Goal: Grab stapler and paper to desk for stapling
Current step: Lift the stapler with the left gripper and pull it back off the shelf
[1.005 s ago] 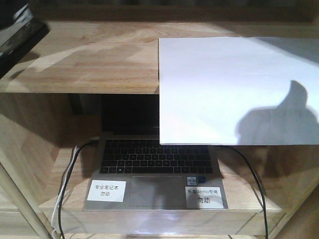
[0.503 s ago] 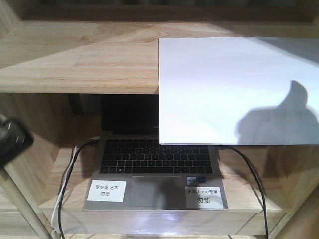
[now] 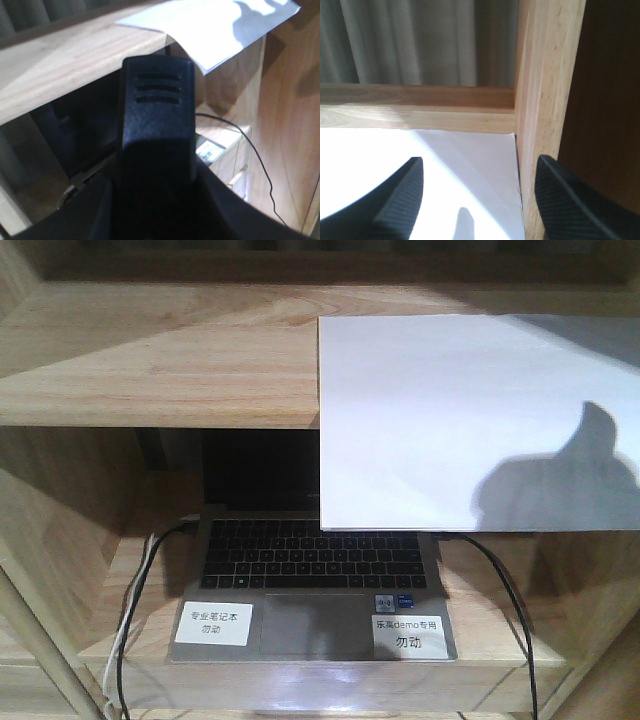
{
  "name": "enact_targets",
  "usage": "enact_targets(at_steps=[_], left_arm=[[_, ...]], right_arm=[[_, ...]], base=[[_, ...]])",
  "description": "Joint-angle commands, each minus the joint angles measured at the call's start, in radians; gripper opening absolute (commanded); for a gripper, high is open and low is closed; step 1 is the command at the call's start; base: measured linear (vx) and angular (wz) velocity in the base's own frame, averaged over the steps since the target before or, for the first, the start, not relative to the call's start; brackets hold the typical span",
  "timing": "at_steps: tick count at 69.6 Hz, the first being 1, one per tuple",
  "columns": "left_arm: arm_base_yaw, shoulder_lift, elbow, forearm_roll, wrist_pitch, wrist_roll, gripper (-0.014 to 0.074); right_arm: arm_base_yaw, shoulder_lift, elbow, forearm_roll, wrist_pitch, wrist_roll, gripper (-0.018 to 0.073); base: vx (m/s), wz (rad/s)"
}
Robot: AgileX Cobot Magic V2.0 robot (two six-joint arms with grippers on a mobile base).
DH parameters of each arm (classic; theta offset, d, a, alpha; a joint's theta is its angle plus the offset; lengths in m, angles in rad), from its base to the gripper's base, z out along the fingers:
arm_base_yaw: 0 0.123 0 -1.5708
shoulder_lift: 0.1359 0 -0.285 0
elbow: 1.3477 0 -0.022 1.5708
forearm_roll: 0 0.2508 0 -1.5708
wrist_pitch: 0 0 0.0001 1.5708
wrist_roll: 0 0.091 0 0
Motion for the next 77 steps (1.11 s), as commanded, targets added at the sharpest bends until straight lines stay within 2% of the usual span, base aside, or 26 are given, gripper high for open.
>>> enact_targets(at_steps=[1, 77], left_arm=[[-0.002, -0.009, -0.023, -0.025, -0.112, 0.001, -0.0007], [-0.002, -0.013, -0.025, -0.025, -0.114, 0.001, -0.0006]], right_arm=[[-0.003, 0.008, -0.027, 0.003, -0.070, -0.005, 0.0453], [-0.003, 0.008, -0.027, 0.003, -0.075, -0.005, 0.0453]], base=[[0.00, 0.00], [0.00, 0.00]])
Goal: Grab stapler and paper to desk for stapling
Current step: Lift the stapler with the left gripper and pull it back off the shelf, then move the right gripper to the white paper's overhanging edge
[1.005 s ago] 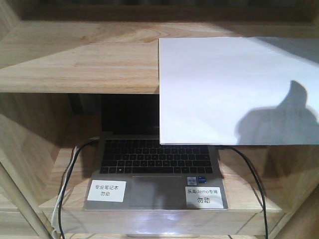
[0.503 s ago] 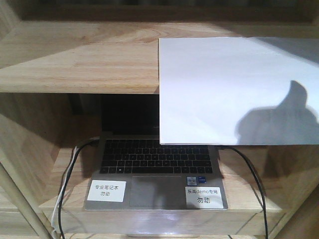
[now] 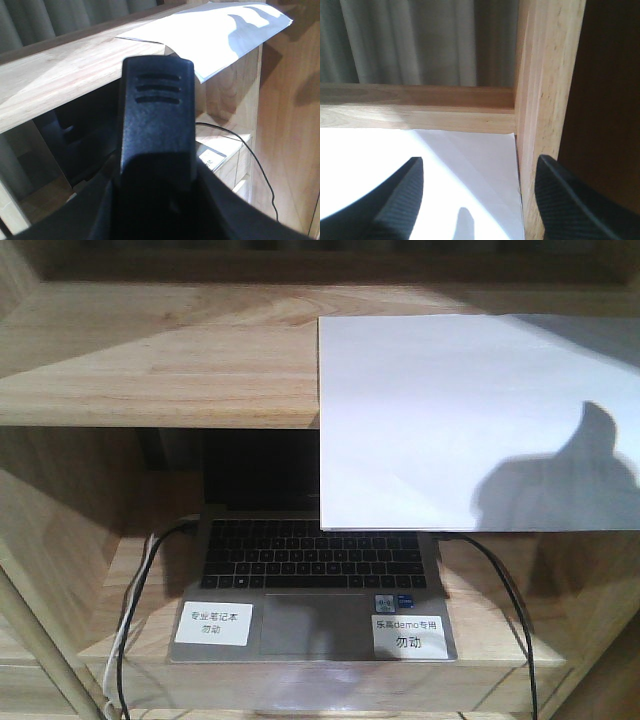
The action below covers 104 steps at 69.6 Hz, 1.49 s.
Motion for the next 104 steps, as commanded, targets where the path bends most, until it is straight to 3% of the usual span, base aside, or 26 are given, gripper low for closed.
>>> enact_targets(at_steps=[1, 25, 30, 42, 50, 57, 63, 71, 80, 89, 104], left_arm=[[-0.002, 0.018, -0.026, -0.024, -0.114, 0.001, -0.0006], [-0.002, 0.018, -0.026, -0.024, -0.114, 0.001, -0.0006], [-0.002, 0.018, -0.026, -0.024, -0.114, 0.001, -0.0006], [-0.002, 0.018, -0.026, -0.024, -0.114, 0.001, -0.0006], [-0.002, 0.018, -0.026, -0.024, -0.114, 0.001, -0.0006], [-0.002, 0.018, -0.026, -0.024, -0.114, 0.001, -0.0006], [-0.002, 0.018, -0.026, -0.024, -0.114, 0.001, -0.0006], [-0.002, 0.018, -0.026, -0.024, -0.114, 0.001, -0.0006], [-0.002, 0.018, -0.026, -0.024, -0.114, 0.001, -0.0006], [-0.002, 0.018, -0.026, -0.024, -0.114, 0.001, -0.0006], [-0.002, 0.018, -0.026, -0.024, -0.114, 0.001, -0.0006]], right_arm=[[-0.003, 0.008, -0.027, 0.003, -0.076, -0.005, 0.0453], [-0.003, 0.008, -0.027, 0.004, -0.078, -0.002, 0.0469], [-0.003, 0.008, -0.027, 0.004, -0.083, -0.002, 0.0515], [-0.003, 0.008, -0.027, 0.004, -0.111, 0.059, 0.0727], [-0.003, 0.008, -0.027, 0.001, -0.152, 0.163, 0.0724], [-0.003, 0.008, -0.027, 0.003, -0.198, 0.312, 0.0717], [-0.003, 0.008, -0.027, 0.004, -0.245, 0.552, 0.0714], [-0.003, 0.008, -0.027, -0.005, -0.298, 0.962, 0.0702], [-0.003, 0.008, -0.027, -0.039, -0.363, 1.288, 0.0680], [0.018, 0.003, -0.027, -0.121, -0.465, 1.426, 0.0654], [0.130, -0.011, -0.027, -0.294, -0.580, 1.437, 0.0623]], base=[[0.00, 0.00], [0.00, 0.00], [0.00, 0.00], [0.00, 0.00], [0.00, 0.00], [0.00, 0.00], [0.00, 0.00], [0.00, 0.00], [0.00, 0.00], [0.00, 0.00], [0.00, 0.00]])
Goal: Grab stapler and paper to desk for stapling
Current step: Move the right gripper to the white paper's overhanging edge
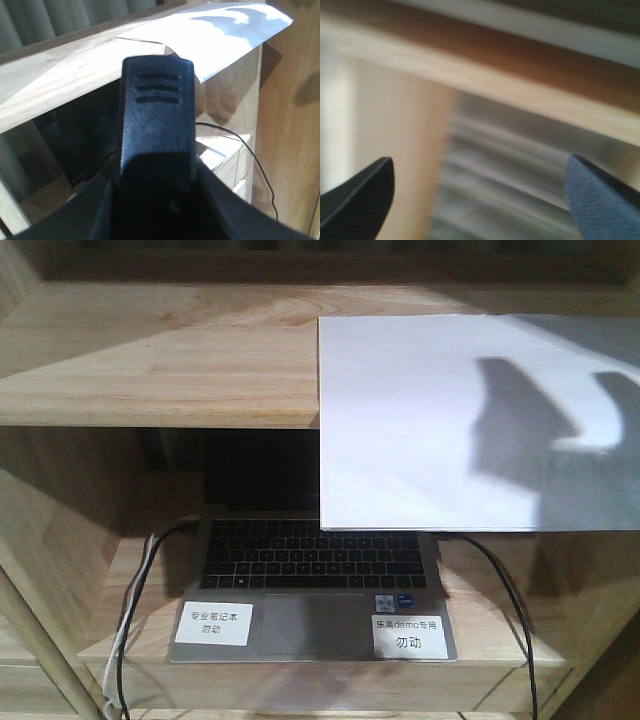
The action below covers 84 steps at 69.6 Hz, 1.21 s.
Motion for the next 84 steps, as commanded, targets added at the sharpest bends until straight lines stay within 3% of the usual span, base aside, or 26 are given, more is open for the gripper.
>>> enact_targets(at_steps=[1, 7, 16, 29, 47, 72, 84], left_arm=[[-0.002, 0.018, -0.026, -0.024, -0.114, 0.001, -0.0006], [-0.002, 0.018, -0.026, -0.024, -0.114, 0.001, -0.0006], [-0.002, 0.018, -0.026, -0.025, -0.114, 0.001, -0.0006], [-0.002, 0.018, -0.026, -0.025, -0.114, 0.001, -0.0006], [-0.002, 0.018, -0.026, -0.025, -0.114, 0.001, -0.0006], [-0.002, 0.018, -0.026, -0.025, -0.114, 0.001, -0.0006], [-0.002, 0.018, -0.026, -0.025, -0.114, 0.001, -0.0006]], right_arm=[[0.052, -0.002, -0.027, -0.085, -0.112, 0.001, 0.0622], [0.108, -0.002, -0.018, -0.117, -0.112, 0.001, 0.0619], [0.177, -0.038, 0.098, -0.121, -0.250, 0.060, 0.0615], [0.202, -0.143, 0.321, -0.097, -0.405, 0.114, 0.0603], [0.202, -0.370, 0.534, -0.092, -0.365, 0.172, 0.0594], [0.204, -0.568, 0.753, 0.052, -0.257, 0.172, 0.0594], [0.310, -0.575, 0.832, 0.080, -0.230, 0.168, 0.0594]], base=[[0.00, 0.00], [0.00, 0.00], [0.00, 0.00], [0.00, 0.00], [0.00, 0.00], [0.00, 0.00], [0.00, 0.00]])
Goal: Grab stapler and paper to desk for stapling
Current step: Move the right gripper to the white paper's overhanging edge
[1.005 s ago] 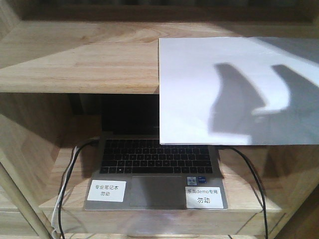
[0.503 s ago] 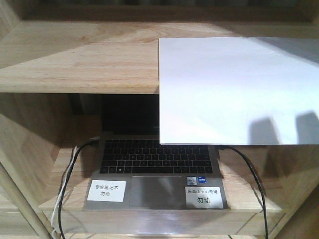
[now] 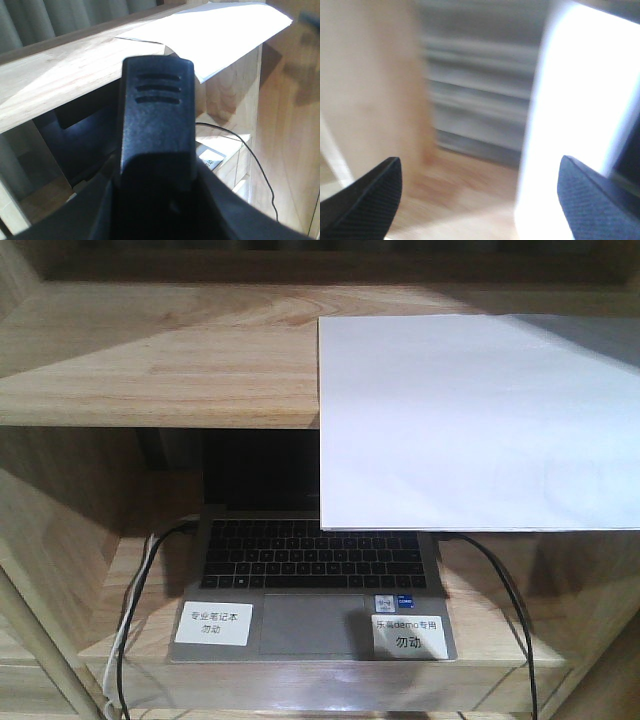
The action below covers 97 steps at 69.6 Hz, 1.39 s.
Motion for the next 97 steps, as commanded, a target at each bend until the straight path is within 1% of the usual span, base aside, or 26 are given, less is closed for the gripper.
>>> enact_targets(at_steps=[1, 6, 11, 14, 18, 27, 33, 43, 48, 59, 68, 77, 85, 91, 97], left_arm=[[-0.002, 0.018, -0.026, -0.025, -0.114, 0.001, -0.0006], [-0.002, 0.018, -0.026, -0.025, -0.114, 0.001, -0.0006], [-0.002, 0.018, -0.026, -0.025, -0.114, 0.001, -0.0006], [-0.002, 0.018, -0.026, -0.025, -0.114, 0.001, -0.0006], [-0.002, 0.018, -0.026, -0.025, -0.114, 0.001, -0.0006], [-0.002, 0.018, -0.026, -0.025, -0.114, 0.001, -0.0006], [-0.002, 0.018, -0.026, -0.025, -0.114, 0.001, -0.0006], [-0.002, 0.018, -0.026, -0.025, -0.114, 0.001, -0.0006], [-0.002, 0.018, -0.026, -0.025, -0.114, 0.001, -0.0006], [-0.002, 0.018, -0.026, -0.025, -0.114, 0.001, -0.0006], [-0.002, 0.018, -0.026, -0.025, -0.114, 0.001, -0.0006], [-0.002, 0.018, -0.026, -0.025, -0.114, 0.001, -0.0006], [-0.002, 0.018, -0.026, -0.025, -0.114, 0.001, -0.0006], [-0.002, 0.018, -0.026, -0.025, -0.114, 0.001, -0.0006], [-0.002, 0.018, -0.026, -0.025, -0.114, 0.001, -0.0006]], right_arm=[[0.070, 0.014, 0.012, 0.002, -0.055, -0.011, 0.0594], [0.133, 0.016, 0.038, 0.001, -0.055, -0.014, 0.0594], [0.193, 0.030, 0.067, 0.001, -0.075, -0.039, 0.0594], [0.222, 0.041, 0.085, 0.001, -0.114, -0.062, 0.0594], [0.240, 0.066, 0.116, 0.001, -0.192, -0.097, 0.0594], [0.236, 0.143, 0.182, 0.016, -0.428, -0.140, 0.0594], [0.236, 0.216, 0.213, 0.038, -0.532, -0.171, 0.0594], [0.236, 0.352, 0.238, 0.089, -0.810, -0.282, 0.0594], [0.236, 0.426, 0.238, 0.113, -0.919, -0.328, 0.0594], [0.236, 0.594, 0.238, 0.133, -1.119, -0.333, 0.0594], [0.236, 0.704, 0.238, 0.154, -1.273, -0.310, 0.0594], [0.238, 0.767, 0.238, 0.164, -1.353, -0.299, 0.0594], [0.238, 0.793, 0.238, 0.203, -1.410, -0.325, 0.0594], [0.238, 0.799, 0.233, 0.236, -1.413, -0.332, 0.0594], [0.238, 0.799, 0.223, 0.246, -1.413, -0.343, 0.0594]], base=[[0.00, 0.00], [0.00, 0.00], [0.00, 0.00], [0.00, 0.00], [0.00, 0.00], [0.00, 0.00], [0.00, 0.00], [0.00, 0.00], [0.00, 0.00], [0.00, 0.00], [0.00, 0.00], [0.00, 0.00], [0.00, 0.00], [0.00, 0.00], [0.00, 0.00]])
